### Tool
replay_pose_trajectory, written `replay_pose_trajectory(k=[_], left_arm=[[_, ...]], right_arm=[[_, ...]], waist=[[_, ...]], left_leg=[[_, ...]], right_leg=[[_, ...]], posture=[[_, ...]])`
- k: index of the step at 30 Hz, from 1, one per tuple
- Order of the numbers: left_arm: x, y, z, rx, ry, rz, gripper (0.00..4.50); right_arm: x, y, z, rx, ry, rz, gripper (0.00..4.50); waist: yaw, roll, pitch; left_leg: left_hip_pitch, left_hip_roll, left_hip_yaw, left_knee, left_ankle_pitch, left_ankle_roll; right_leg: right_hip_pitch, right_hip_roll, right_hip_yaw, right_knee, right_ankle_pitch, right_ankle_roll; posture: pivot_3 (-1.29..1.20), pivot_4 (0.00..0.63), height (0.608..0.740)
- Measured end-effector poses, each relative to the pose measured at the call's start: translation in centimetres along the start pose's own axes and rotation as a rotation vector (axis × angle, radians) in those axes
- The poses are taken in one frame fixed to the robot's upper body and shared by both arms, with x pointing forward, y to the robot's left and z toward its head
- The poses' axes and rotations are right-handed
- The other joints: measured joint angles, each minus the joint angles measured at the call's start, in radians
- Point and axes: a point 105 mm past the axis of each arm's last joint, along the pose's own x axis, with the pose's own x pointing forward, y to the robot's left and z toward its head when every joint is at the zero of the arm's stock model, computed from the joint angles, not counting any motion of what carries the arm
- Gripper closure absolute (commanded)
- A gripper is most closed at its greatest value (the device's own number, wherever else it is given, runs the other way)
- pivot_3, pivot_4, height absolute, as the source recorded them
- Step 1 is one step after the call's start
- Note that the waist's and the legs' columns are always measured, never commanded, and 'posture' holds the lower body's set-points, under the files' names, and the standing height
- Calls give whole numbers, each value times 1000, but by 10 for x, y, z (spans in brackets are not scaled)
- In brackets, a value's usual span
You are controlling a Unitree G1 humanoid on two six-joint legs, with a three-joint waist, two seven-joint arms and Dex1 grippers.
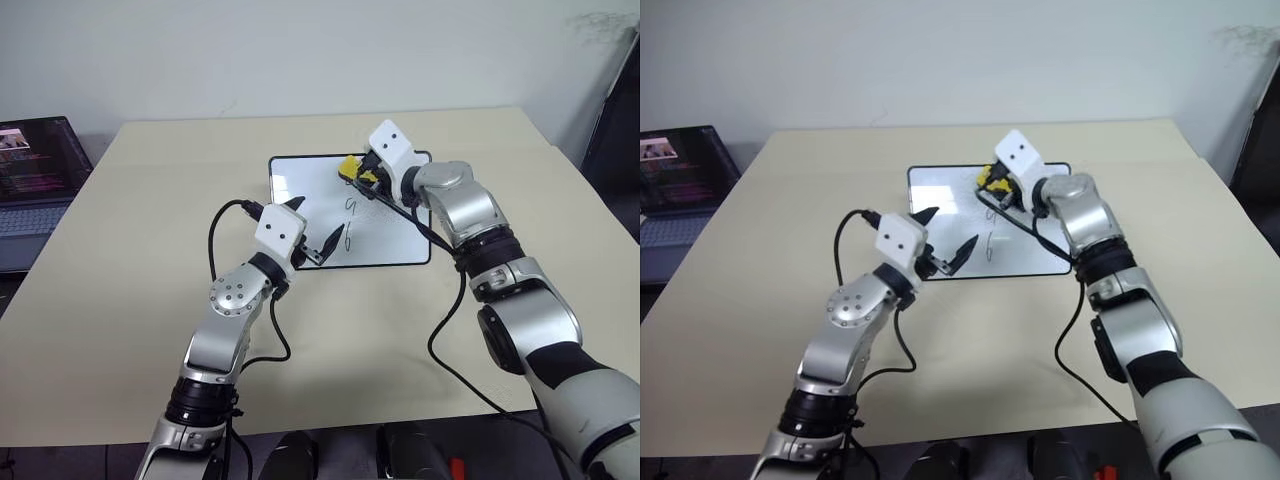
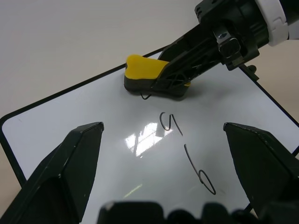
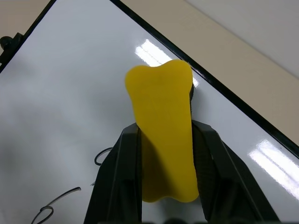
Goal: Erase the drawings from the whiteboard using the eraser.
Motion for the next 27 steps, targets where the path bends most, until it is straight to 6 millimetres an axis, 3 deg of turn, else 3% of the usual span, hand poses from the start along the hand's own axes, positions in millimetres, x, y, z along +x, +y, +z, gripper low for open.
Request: replay_pose_trajectory(k=[15, 27], left_arm=[[-2, -5, 1, -23, -12, 24, 0], [-5, -6, -2, -33, 5, 34, 0]], right_arm=[[2, -10, 4, -15, 61, 26, 3356], [5, 1, -17, -188, 154, 88, 3356]], waist=[[1, 0, 0], [0, 0, 0]], left_leg=[[0, 0, 0, 0, 0, 0], [4, 0, -1, 2, 0, 0]], right_leg=[[0, 0, 0, 0, 0, 0], [5, 0, -1, 2, 0, 0]], posture=[[0, 150, 740], [0, 150, 740]])
